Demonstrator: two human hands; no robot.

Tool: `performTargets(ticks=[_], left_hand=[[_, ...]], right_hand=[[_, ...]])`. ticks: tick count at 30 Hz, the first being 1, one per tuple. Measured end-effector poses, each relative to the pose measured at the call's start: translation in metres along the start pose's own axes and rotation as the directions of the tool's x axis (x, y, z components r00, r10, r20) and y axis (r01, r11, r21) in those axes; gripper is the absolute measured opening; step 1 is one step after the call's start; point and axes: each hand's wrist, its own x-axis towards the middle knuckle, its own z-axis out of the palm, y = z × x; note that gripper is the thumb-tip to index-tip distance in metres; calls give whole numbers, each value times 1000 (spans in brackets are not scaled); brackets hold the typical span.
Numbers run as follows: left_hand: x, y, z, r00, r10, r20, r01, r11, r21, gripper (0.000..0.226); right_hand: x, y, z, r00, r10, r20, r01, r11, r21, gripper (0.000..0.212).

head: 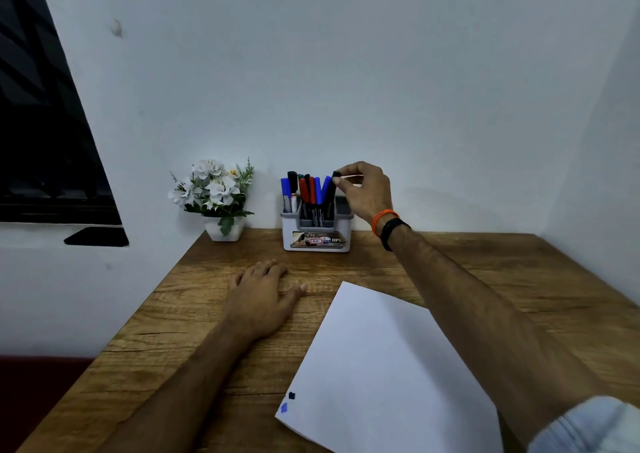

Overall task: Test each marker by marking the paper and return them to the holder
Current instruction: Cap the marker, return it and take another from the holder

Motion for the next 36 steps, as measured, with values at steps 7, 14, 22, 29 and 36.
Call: performTargets(ticks=[7, 14, 22, 29, 36], left_hand=[[-1, 1, -1, 1000, -7, 8, 7, 1000, -4, 64], [-2, 2, -4, 999, -15, 33, 15, 1000, -11, 65], [0, 1, -4, 1000, -1, 2, 2, 997, -76, 60], [-18, 18, -37, 997, 72, -21, -60, 602, -796, 38], [-30, 33, -50, 973, 220, 62, -77, 568, -819, 14]], right_hand=[[-2, -40, -28, 993, -100, -67, 115, 954, 277, 11], [-57, -75, -46, 979, 58, 195, -158, 818, 553, 18], [-151, -37, -42, 867, 177, 465, -382, 836, 393, 18], [-165, -19, -54, 784, 172, 596, -321, 935, 152, 19], [-155, -21, -63, 782, 136, 609, -175, 985, 5, 35]])
